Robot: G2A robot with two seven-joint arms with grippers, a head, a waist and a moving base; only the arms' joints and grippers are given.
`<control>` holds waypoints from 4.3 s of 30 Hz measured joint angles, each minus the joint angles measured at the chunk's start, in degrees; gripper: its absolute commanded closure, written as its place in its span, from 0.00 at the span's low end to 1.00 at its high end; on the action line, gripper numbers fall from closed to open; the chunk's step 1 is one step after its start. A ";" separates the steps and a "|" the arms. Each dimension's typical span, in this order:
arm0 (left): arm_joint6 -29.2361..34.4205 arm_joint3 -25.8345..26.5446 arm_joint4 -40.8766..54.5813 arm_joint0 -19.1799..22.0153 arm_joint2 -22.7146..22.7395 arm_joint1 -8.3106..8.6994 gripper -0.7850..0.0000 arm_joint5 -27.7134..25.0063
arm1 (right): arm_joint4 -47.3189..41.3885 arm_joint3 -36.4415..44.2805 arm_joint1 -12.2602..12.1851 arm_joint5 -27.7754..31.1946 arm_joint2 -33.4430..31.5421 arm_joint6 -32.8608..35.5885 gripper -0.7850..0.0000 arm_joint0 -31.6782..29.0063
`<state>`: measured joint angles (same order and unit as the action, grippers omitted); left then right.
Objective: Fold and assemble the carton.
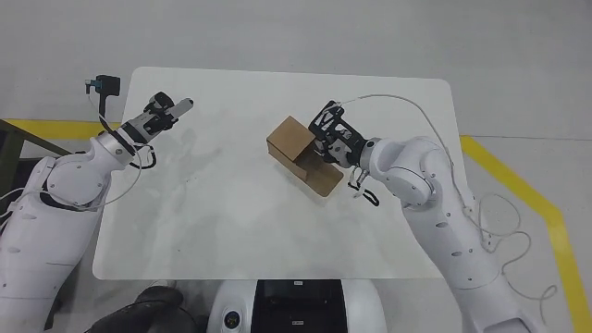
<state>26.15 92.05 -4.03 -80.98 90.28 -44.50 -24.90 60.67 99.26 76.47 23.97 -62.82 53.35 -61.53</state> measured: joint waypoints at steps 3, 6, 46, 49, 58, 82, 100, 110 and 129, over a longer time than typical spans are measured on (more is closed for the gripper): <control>0.00 0.00 0.00 0.00 0.00 0.00 0.00 0.00 | 0.00 0.00 0.00 0.00 0.00 0.00 1.00 0.00; 0.00 0.00 0.00 0.00 0.00 0.00 0.00 0.00 | 0.05 -0.36 -0.03 0.05 0.13 -0.61 1.00 -0.18; -19.53 -4.93 -42.46 7.79 -8.18 -1.05 0.00 -33.10 | -16.93 -28.82 0.64 25.92 11.16 1.04 1.00 28.51; -19.53 -4.93 -42.46 7.79 -8.18 -1.05 0.00 -33.10 | -16.92 -28.80 0.64 25.88 11.14 1.08 1.00 28.49; -19.51 -4.88 -42.51 7.77 -8.19 -1.06 0.00 -33.04 | -16.31 -28.45 0.62 25.50 11.66 -0.45 1.00 27.70; -18.29 -3.68 -42.84 12.92 -21.10 -0.02 0.00 -33.10 | -19.73 -31.66 -1.85 34.03 19.92 -13.49 1.00 33.82; -22.01 -5.54 -40.24 19.34 -31.12 2.98 0.00 -33.10 | -22.55 -32.42 -5.40 34.03 32.87 -24.80 1.00 40.65; -24.93 -6.61 -40.37 22.70 -35.98 3.96 0.00 -33.10 | -22.18 -33.03 -6.68 34.03 39.41 -31.77 1.00 44.37; -28.90 -8.18 -41.85 27.71 -43.00 4.41 0.15 -33.10 | -20.84 -35.64 -7.05 34.03 49.32 -43.41 1.00 49.79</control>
<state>-2.75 83.87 -45.88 -53.28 47.28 -40.09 -58.00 39.83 63.62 69.42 58.00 -13.51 9.94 -11.74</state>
